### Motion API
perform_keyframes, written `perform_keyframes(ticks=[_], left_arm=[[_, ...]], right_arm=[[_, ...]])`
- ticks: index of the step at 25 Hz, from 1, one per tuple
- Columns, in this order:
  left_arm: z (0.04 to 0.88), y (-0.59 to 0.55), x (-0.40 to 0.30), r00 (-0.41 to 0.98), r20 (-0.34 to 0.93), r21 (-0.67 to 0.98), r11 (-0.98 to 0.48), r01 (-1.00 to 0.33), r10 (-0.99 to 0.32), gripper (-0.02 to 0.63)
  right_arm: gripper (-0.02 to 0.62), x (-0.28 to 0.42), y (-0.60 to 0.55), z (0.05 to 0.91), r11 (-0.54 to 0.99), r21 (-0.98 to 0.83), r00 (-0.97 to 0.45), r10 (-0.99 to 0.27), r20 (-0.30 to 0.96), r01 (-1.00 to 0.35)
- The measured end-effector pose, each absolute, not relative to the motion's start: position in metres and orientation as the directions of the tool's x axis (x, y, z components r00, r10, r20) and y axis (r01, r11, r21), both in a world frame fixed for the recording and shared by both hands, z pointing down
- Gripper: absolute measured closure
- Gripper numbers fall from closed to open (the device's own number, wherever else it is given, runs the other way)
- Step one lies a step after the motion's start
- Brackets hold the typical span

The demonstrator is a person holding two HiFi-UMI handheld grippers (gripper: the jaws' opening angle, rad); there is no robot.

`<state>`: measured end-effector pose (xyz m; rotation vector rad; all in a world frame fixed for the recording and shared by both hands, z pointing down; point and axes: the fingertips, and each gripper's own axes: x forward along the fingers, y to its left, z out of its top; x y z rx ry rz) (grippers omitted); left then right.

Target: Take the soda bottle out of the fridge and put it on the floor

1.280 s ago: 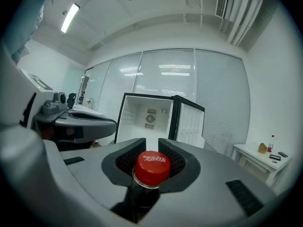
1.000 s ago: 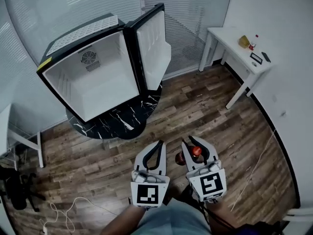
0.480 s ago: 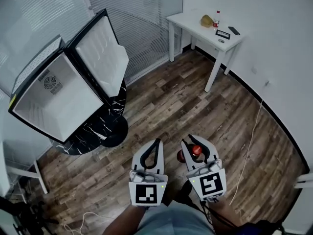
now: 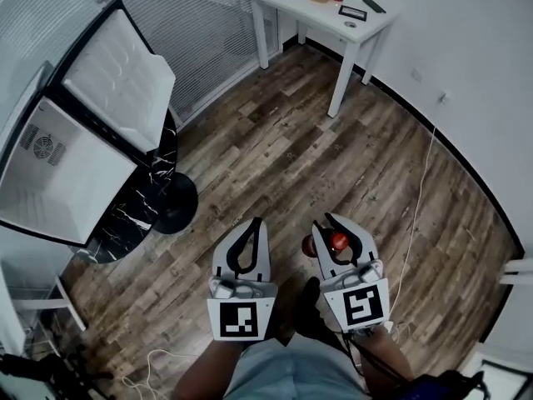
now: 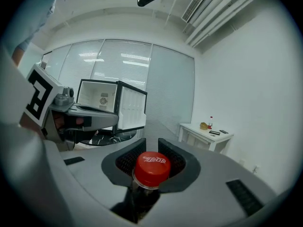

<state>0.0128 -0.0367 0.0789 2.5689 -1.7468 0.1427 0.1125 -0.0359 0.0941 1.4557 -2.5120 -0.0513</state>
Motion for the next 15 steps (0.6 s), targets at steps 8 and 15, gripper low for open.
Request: perform_keyframes(ticks=[8,15], left_arm=[[0.124,-0.051,0.028,0.377,0.145,-0.003,-0.381,-0.924,-0.915,0.589],[0.173,-0.055,0.041,0.403,0.218,0.002,-0.413,-0.911,-0.889,0.589]], right_arm=[[0.503,0.139,-0.041,0.143,0.46,0.104,-0.428,-0.873,0.235,-0.882],[0.503,0.149,-0.046,0.196,0.441,0.064,-0.408,-0.868,0.282,-0.895]])
